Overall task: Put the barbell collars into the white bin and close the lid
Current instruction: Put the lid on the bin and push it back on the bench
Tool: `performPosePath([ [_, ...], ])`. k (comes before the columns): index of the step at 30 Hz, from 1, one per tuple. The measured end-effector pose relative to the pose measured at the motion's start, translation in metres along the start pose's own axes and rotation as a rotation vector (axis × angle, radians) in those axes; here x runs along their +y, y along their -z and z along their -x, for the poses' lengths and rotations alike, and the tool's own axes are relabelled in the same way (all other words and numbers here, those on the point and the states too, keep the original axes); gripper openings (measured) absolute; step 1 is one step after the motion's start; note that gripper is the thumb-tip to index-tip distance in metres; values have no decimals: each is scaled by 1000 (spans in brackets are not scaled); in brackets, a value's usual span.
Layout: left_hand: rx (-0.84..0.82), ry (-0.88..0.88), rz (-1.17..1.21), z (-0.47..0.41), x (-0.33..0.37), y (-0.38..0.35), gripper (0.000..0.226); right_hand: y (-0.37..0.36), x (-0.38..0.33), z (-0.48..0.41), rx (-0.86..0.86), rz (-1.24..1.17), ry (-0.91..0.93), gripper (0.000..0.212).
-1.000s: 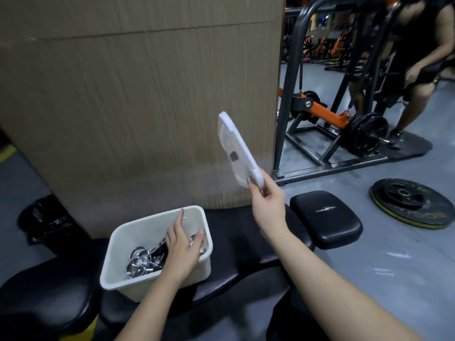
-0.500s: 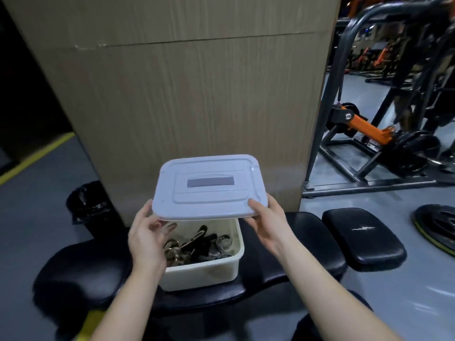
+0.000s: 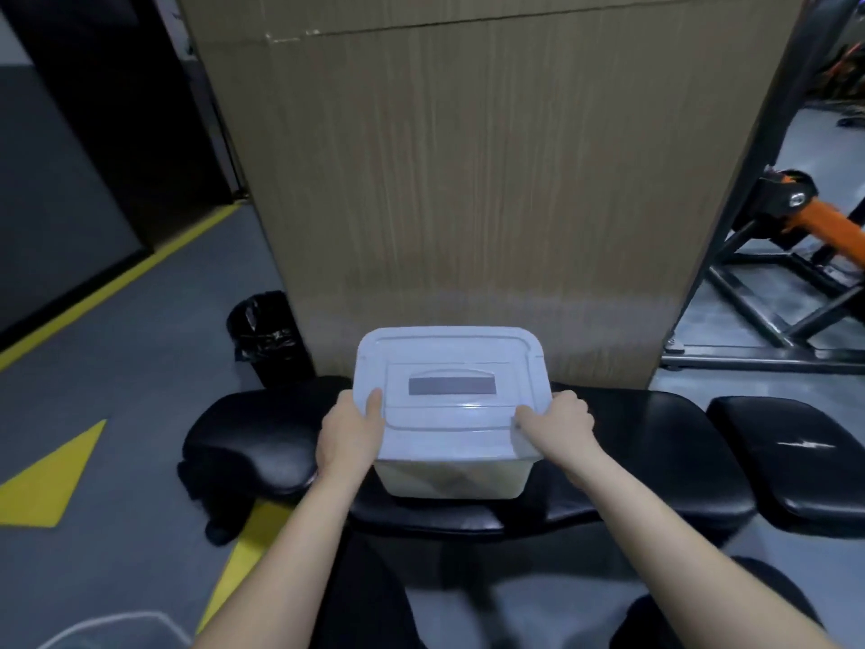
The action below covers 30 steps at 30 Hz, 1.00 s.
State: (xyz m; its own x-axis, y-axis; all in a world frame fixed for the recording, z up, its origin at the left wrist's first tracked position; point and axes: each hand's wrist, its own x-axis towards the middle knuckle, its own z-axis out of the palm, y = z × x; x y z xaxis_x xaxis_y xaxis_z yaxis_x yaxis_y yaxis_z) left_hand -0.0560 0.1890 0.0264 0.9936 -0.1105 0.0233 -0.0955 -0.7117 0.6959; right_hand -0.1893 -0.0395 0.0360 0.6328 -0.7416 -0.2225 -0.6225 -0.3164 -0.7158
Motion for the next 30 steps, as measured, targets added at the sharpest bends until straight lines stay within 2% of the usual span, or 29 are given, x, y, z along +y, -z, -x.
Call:
performPosePath([
  [4,2,12,-214,-3,-14,-6,53,-16,11,1,22,93,-33,52],
  [11,-98,34,-284,-14,-22,-19,54,-25,14,-15,11,112,64,47],
  [17,-108,52,-397,-39,-7,-27,52,-27,-5,-45,3,368,34,43],
  [22,-140,85,-398,-53,-4,-42,55,-40,-12,-63,2,348,4,35],
  [30,-83,132,-219,-49,-7,-55,49,-34,-8,-91,0,322,85,42],
])
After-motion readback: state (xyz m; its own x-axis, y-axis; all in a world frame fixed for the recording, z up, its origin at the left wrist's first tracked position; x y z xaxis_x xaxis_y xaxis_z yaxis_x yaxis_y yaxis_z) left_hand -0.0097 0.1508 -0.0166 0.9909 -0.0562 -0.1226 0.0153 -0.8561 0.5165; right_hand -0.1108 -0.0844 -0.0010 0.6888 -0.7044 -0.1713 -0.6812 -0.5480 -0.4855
